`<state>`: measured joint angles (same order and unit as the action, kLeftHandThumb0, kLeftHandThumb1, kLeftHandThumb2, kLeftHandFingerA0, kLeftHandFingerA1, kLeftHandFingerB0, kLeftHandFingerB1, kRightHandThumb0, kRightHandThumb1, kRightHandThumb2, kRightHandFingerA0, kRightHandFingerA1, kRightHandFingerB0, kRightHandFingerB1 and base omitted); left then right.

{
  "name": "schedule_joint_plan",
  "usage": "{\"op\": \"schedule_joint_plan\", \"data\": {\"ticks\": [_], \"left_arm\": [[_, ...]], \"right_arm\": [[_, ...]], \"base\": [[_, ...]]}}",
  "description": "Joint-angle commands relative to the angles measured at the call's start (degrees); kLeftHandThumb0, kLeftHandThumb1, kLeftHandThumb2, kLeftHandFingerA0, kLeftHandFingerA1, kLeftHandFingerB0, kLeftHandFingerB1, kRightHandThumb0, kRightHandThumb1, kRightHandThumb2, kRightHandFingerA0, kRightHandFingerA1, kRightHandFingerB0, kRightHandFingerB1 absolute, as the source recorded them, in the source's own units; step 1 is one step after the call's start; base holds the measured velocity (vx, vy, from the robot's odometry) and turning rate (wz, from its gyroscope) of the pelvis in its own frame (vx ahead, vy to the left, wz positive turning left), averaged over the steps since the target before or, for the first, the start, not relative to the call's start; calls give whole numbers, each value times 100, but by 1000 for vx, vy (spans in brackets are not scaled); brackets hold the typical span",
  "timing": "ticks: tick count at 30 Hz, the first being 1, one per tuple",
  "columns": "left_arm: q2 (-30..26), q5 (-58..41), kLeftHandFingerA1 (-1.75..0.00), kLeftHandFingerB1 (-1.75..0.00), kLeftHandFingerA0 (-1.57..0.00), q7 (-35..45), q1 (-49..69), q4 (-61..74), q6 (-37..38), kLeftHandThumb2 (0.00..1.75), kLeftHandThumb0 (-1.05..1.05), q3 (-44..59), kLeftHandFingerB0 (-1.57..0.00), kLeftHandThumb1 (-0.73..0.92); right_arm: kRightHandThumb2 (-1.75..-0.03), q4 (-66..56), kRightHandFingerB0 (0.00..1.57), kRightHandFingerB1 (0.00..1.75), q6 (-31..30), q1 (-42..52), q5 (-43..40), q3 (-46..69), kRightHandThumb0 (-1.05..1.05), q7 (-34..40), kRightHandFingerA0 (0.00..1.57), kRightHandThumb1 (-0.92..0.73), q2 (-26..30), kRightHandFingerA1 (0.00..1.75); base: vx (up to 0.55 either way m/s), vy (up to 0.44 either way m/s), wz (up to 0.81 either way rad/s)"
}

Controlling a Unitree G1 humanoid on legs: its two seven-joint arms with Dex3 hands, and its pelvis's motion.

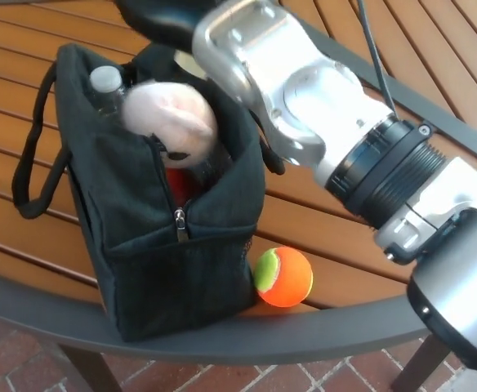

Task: Pick up a rubric cube, an apple, a tennis ball, a soft toy, a bottle from the table and put it into the lunch box one by one

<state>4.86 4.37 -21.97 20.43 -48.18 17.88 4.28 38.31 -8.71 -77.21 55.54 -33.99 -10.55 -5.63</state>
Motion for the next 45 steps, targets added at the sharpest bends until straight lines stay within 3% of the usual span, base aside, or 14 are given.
{"op": "schedule_joint_plan", "data": {"ticks": [1, 4, 10, 12, 16, 17, 20, 21, 23, 26, 27, 32, 43, 45], "left_arm": [[-226, 85, -113, -98, -107, 23, -73, -394, 639, 102, 4, 25, -96, 52], [-218, 7, -117, -101, -107, 117, -55, -300, 554, 103, 6, 54, -95, 55], [-225, 24, -116, -101, -107, 98, -11, -248, 613, 103, 6, 41, -97, 52], [-209, 30, -114, -99, -108, 93, -10, -257, 629, 96, 4, 25, -95, 56], [-229, 194, -113, -98, -109, -118, -7, -315, 664, 97, 4, -55, -97, 54], [-210, 225, -113, -97, -108, -150, 20, -240, 577, 96, 4, -89, -96, 55], [-180, 153, -115, -98, -107, -83, 66, -102, 505, 97, 4, -81, -95, 55], [-225, 217, -116, -99, -109, -139, 45, -174, 611, 99, 4, -109, -98, 54], [-233, 213, -115, -98, -108, -141, 14, -231, 647, 100, 4, -99, -96, 55], [-215, 121, -115, -98, -107, -75, -35, -227, 597, 100, 3, -35, -95, 56], [-189, 27, -118, -103, -114, -7, -69, -141, 576, 108, 5, 24, -99, 53], [-201, 114, -112, -100, -109, -48, -100, 11, 476, 100, 2, -7, -95, 58], [-152, -35, -121, -105, -106, 90, -182, -10, 467, 108, 6, 150, -97, 54], [-162, -49, -106, -101, -105, 138, -207, -77, 504, 116, 4, 171, -99, 55]], "right_arm": [[-118, -1096, 27, 66, -1368, 16, -2338, 2288, -7, -617, 6, -41, -673, 62], [-98, -1252, 26, 60, -1675, 98, -2069, 2377, -33, -806, 0, -47, -488, 56], [-103, -1717, 33, 59, -2001, 411, -1843, 2600, -22, -986, 1, -41, -284, 59], [-99, -2020, 43, 50, -1868, 768, -1815, 2641, -18, -1110, 0, -44, -37, 88], [-89, -2516, 44, 47, -1862, 1132, -1814, 2669, -20, -1161, 0, -51, 72, 78], [-71, -2994, 37, 49, -1894, 1339, -1818, 2702, -28, -1317, 0, -62, 241, 54], [-97, -3806, 28, 58, -2053, 1635, -1838, 2734, -30, -1683, 0, -47, 566, 55], [-69, -4181, 35, 48, -2170, 1815, -1884, 2759, -33, -1841, 0, -61, 693, 50], [-60, -4706, 29, 41, -2302, 2165, -1913, 2822, -44, -2101, 0, -65, 900, 65], [-60, -5470, 27, 40, -2517, 2722, -1998, 2900, -48, -2456, 0, -65, 1231, 58], [-87, -5832, 10, 47, -2631, 3306, -2025, 2914, -66, -2711, 0, -49, 1459, 45], [-87, -6633, 9, 38, -2960, 4858, -2065, 2734, -69, -3341, 1, -47, 2084, 33], [-80, -6711, 26, 43, -3073, 5814, -2217, 1961, -64, -3247, 19, -46, 2216, 52], [-59, -6480, 32, 36, -3009, 5846, -2277, 1779, -61, -3130, 25, -61, 2128, 59]], "base": [[0, 0, 0], [0, 0, 0], [0, 0, 0], [0, 0, 0], [0, 0, 0], [0, 0, 0], [0, 0, 0], [0, 0, 0], [0, 0, 0], [0, 0, 0], [0, 0, 0], [0, 0, 0], [0, 0, 0], [0, 0, 0]]}}
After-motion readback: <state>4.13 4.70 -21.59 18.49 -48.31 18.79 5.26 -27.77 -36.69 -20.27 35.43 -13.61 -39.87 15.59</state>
